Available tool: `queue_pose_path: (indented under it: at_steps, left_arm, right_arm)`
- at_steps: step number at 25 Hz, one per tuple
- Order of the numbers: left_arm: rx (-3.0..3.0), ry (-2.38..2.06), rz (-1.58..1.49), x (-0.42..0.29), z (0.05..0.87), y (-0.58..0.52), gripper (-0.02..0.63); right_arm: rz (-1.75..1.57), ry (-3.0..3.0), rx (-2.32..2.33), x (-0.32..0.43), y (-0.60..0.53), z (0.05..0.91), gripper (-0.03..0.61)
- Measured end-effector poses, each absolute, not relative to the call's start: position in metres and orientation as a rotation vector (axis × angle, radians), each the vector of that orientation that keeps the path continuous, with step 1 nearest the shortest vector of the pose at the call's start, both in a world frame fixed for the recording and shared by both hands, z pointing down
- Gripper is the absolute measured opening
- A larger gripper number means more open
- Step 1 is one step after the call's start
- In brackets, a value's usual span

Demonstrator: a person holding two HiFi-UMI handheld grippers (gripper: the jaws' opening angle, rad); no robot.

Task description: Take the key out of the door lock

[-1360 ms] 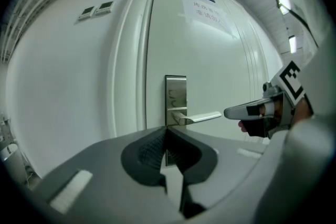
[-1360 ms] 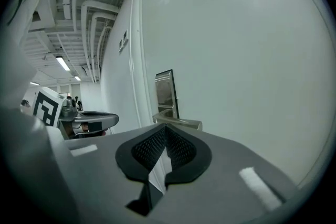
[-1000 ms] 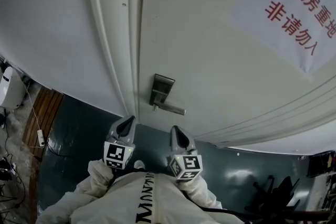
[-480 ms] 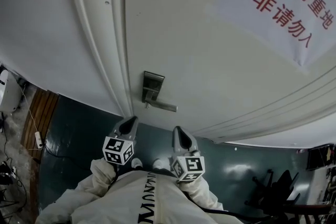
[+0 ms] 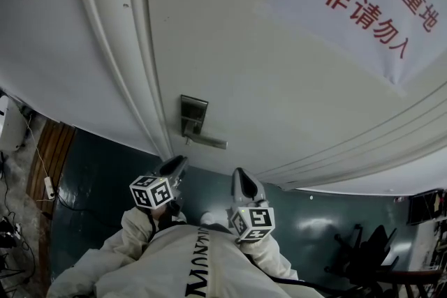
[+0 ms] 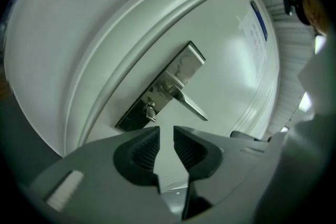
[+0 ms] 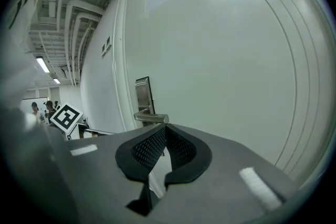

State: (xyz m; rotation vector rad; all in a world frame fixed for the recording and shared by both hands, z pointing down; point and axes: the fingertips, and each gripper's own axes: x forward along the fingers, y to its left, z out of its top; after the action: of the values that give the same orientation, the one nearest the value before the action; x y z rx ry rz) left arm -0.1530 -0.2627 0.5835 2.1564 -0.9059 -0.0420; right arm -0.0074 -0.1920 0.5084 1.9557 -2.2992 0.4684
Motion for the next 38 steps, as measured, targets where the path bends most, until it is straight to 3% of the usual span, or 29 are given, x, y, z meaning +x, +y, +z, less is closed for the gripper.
queue_pose_path:
  at_steps: [10,15,25,33,38]
  left_arm:
    - [1.669,-0.526,-0.459,-0.144,0.596,-0.281,0.160]
    - [1.581,-0.554,-0.521,-0.149,0.612,-0.302,0.160]
    - [1.552,-0.514,-0.597,-0.139,0.609,-0.324,0.140]
    - [1.575,-0.509,-0.589,-0.133,0.611,-0.327,0.058]
    - [1.573,-0.516,-0.586,-0.132,0.609,-0.332,0.049]
  right_arm:
    - [0.498,-2.263,1.952,0.000,-0.187,0.517,0.002]
    - [0.501,-2.244,1.958,0.003,-0.184,0.518,0.002]
    - [0.508,-2.199,1.982,0.010,-0.178,0.520,0.002]
    - [0.518,-2.190,1.985,0.009,-0.176,0.523,0.002]
    - [0.522,-2.191,1.976,0.005,-0.178,0.525,0.002]
